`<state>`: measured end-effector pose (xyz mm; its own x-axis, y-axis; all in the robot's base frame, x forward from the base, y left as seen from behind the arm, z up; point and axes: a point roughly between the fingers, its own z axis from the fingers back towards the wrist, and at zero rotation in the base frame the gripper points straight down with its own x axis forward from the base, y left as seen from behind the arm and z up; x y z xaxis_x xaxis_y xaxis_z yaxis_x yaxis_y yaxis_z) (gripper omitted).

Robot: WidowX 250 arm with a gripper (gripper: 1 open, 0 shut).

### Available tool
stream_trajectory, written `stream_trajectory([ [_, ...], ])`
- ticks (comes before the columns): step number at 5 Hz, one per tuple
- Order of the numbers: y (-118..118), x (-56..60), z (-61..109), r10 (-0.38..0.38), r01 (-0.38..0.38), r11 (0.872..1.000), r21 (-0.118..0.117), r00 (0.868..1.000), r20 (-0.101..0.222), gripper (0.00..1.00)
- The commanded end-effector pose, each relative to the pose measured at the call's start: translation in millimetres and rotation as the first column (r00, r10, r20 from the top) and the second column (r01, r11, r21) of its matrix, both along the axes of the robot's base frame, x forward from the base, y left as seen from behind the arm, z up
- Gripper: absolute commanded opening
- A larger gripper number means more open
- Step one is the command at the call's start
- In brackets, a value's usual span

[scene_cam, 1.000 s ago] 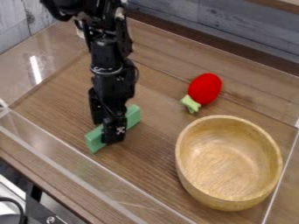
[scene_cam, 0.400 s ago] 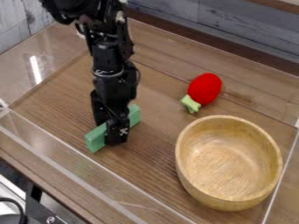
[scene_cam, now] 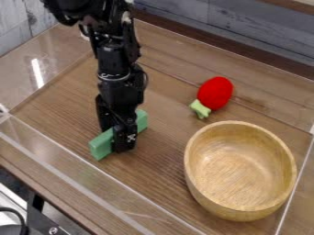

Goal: Put the green block in the brown bowl

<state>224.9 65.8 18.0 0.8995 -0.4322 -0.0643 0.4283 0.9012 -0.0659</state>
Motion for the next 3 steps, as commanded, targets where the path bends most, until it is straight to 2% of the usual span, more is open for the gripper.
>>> stream_trajectory([
  [1, 2.4, 7.5, 11.3, 0.013, -0.014, 1.000, 0.009, 0.999, 0.051, 1.00],
  [3, 1.7, 9.0, 13.9, 0.029, -0.029, 1.000, 0.005, 0.998, 0.062, 1.00],
])
